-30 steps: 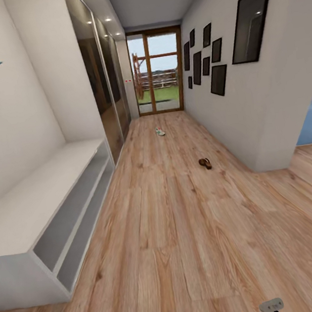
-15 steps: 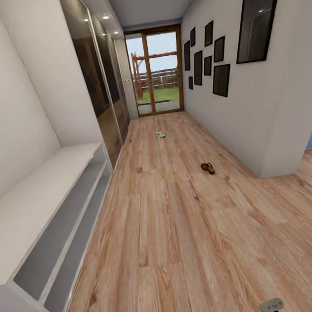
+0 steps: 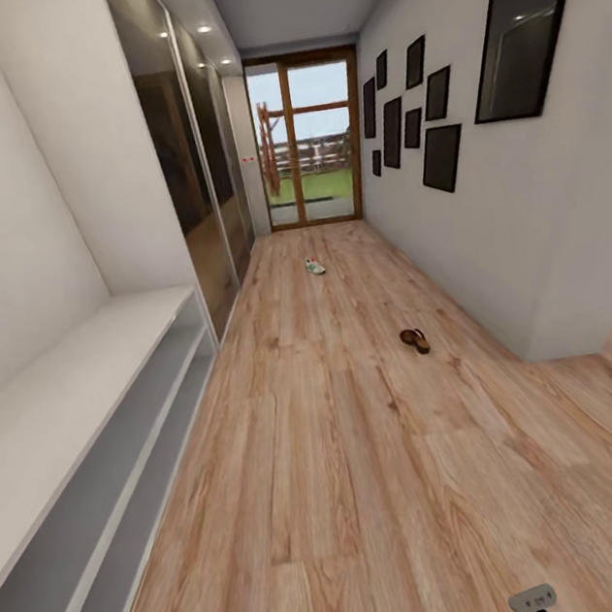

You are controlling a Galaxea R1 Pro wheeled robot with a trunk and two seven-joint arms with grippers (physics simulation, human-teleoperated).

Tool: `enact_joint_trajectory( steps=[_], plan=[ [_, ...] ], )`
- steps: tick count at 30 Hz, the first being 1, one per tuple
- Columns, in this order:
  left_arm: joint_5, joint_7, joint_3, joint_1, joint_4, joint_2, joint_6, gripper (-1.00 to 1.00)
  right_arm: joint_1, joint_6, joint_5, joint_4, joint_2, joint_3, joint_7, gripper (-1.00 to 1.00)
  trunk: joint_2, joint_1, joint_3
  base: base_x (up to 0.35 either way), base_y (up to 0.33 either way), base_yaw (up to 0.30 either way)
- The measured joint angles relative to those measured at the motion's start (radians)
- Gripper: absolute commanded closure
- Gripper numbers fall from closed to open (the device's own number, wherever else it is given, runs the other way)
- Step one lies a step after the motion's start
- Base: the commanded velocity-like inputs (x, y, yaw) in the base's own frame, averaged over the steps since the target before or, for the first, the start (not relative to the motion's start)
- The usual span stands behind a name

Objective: Pick up the two gym shoes and the two sandals from the corridor floor and place them onto the hallstand (shoe rack) in the corridor, making sure they are on the rack and not on the floor. Arrange them so the two gym shoes are next to each other and the two sandals are next to each other.

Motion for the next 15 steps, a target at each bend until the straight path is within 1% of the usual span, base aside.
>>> enact_joint_trajectory(
  steps=[15],
  plan=[
    [0.0, 0.0, 0.0, 0.0, 0.0, 0.0, 0.0, -1.0, 0.0, 0.0, 0.0, 0.0, 0.0, 0.0, 0.0, -1.0, 0.0, 0.0, 0.0, 0.336, 0.0, 0.0]
  ],
)
